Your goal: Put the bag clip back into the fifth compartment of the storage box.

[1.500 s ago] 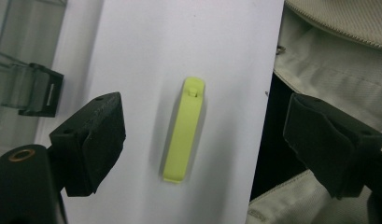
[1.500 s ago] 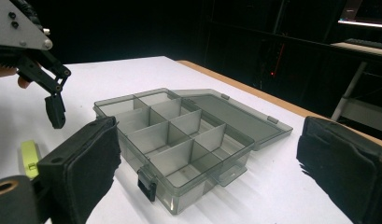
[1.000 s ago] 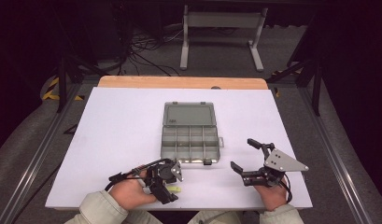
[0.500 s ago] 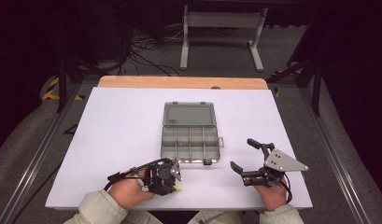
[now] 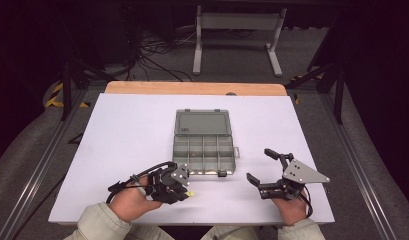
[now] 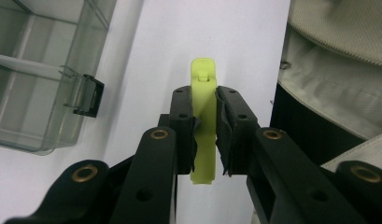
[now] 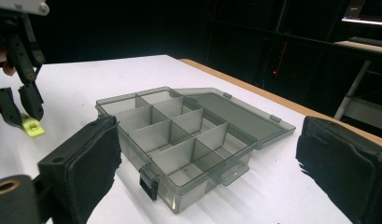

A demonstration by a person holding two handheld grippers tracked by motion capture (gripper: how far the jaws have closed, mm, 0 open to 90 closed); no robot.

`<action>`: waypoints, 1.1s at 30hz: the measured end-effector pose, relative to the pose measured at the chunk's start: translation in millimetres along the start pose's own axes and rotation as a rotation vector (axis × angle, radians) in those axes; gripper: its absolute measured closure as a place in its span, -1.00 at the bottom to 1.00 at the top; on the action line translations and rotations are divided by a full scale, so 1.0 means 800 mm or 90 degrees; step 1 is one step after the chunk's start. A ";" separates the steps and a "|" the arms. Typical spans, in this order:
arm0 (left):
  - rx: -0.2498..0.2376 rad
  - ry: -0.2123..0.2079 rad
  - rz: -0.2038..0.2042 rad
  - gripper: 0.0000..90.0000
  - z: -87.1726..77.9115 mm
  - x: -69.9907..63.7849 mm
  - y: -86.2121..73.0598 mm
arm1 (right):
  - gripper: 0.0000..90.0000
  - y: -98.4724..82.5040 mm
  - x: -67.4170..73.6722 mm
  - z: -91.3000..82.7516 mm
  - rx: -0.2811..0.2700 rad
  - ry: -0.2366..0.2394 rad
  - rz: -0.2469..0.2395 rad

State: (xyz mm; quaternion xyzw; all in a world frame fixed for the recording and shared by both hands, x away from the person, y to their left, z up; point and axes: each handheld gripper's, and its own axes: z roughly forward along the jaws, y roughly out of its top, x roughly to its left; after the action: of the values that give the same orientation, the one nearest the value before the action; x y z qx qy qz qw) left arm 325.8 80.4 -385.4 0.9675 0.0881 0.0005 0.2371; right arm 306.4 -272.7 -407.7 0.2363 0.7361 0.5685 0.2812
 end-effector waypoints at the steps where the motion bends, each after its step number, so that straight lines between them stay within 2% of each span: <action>1: 0.000 0.000 0.000 0.73 0.000 0.000 0.000 | -0.85 0.000 0.000 0.000 0.000 0.000 0.000; 12: -0.039 -0.004 -0.008 0.73 -0.017 0.005 0.000 | -0.85 -0.001 0.000 0.001 0.002 0.000 0.001; 24: -0.092 0.011 -0.044 0.73 -0.031 0.012 -0.003 | -0.86 -0.001 0.000 0.001 0.004 -0.001 0.000; 33: -0.113 0.022 -0.064 0.73 -0.037 0.018 -0.002 | -0.86 -0.001 0.001 0.001 0.005 0.000 0.000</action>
State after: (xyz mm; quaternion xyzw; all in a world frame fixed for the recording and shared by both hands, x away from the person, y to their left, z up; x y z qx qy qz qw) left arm 338.8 97.7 -360.3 0.9369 0.1404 0.0131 0.3199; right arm 306.7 -272.0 -408.7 0.2376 0.7380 0.5659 0.2803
